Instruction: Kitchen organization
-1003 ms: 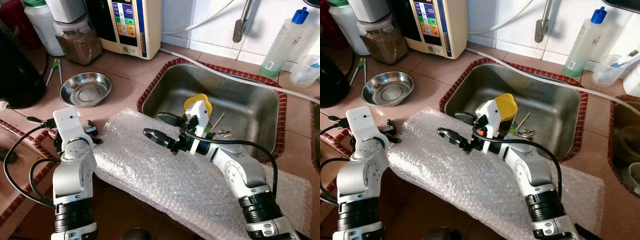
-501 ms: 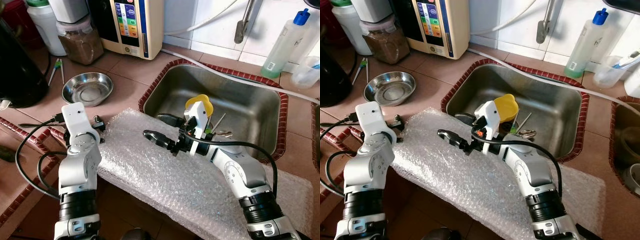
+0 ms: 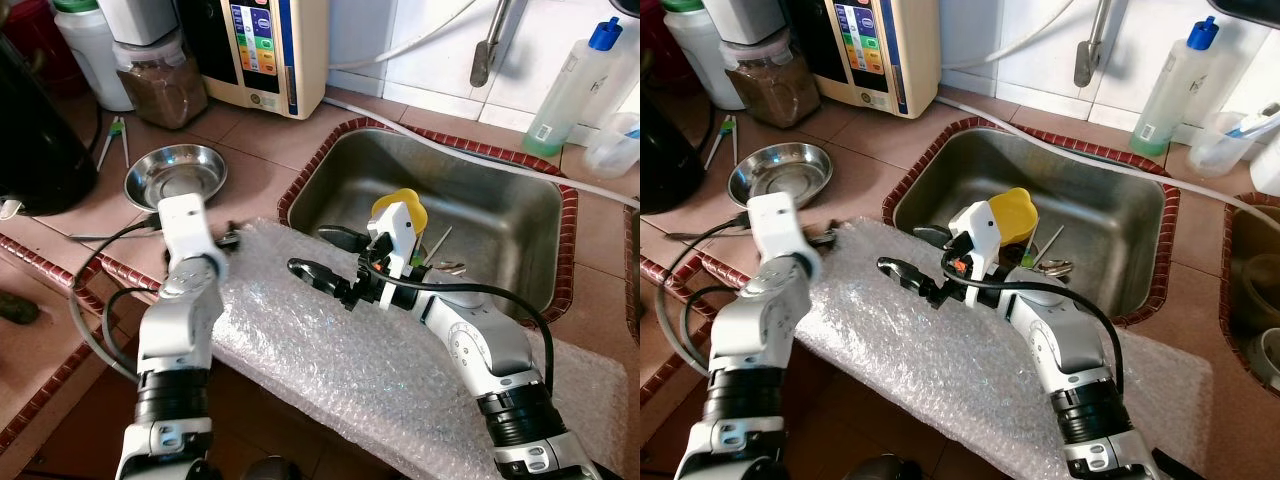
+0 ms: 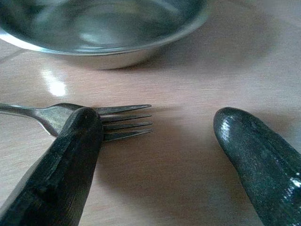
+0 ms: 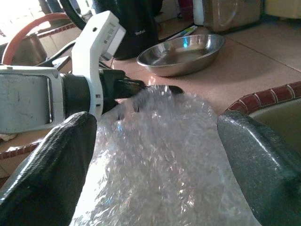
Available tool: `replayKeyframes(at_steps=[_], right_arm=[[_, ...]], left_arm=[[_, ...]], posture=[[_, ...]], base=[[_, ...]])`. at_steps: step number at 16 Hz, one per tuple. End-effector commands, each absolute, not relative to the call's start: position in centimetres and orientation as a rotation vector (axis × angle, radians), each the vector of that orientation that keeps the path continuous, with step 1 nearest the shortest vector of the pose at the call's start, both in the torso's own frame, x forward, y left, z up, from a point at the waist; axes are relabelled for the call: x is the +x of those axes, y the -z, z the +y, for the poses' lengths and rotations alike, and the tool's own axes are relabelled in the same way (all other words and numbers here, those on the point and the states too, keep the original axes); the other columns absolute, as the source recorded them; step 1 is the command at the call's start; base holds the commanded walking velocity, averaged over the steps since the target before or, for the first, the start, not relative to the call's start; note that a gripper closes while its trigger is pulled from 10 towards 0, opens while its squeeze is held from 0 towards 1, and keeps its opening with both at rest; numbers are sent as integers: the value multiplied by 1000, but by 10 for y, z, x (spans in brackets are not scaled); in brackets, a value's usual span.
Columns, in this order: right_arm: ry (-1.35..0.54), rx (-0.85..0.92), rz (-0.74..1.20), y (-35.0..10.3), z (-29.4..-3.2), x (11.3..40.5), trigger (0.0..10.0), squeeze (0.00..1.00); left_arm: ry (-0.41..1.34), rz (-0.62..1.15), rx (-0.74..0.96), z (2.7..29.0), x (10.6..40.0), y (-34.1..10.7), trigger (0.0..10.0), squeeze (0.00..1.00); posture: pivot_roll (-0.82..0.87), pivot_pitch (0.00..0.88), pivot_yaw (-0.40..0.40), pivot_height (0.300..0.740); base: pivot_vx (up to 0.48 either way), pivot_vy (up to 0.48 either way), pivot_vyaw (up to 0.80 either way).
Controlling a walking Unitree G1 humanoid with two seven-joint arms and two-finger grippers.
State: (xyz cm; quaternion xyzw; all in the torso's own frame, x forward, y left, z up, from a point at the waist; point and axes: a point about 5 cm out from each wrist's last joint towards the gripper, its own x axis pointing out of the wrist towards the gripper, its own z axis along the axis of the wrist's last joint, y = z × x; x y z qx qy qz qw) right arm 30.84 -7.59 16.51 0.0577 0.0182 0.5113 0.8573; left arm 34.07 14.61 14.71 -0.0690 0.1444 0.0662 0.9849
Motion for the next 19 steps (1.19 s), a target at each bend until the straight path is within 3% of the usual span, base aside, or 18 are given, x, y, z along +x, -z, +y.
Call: replayKeyframes(at_steps=[1,5,8,12,19], right_arm=[[-1077,106,16,-171,-75,309,10000,0],[-1071,96,20,-169,-74,310,10000,0],[-1071,95,20,-169,-73,310,10000,0],[-1057,99,24,-167,-75,310,10000,0],[-1059,106,22,-167,-73,311,10000,0]], left_arm=[[-46,364,-169,129,339,-132,10000,0],[64,289,-224,107,350,-146,10000,0],[66,263,-218,106,355,-151,10000,0],[-4,122,-81,131,362,-174,10000,0],[45,146,21,135,363,-172,10000,0]], posture=[[18,136,46,740],[16,136,43,740],[9,132,42,740],[16,137,41,740],[21,130,41,740]], base=[[0,0,0],[0,0,0],[0,0,0],[0,0,0],[0,0,0]])
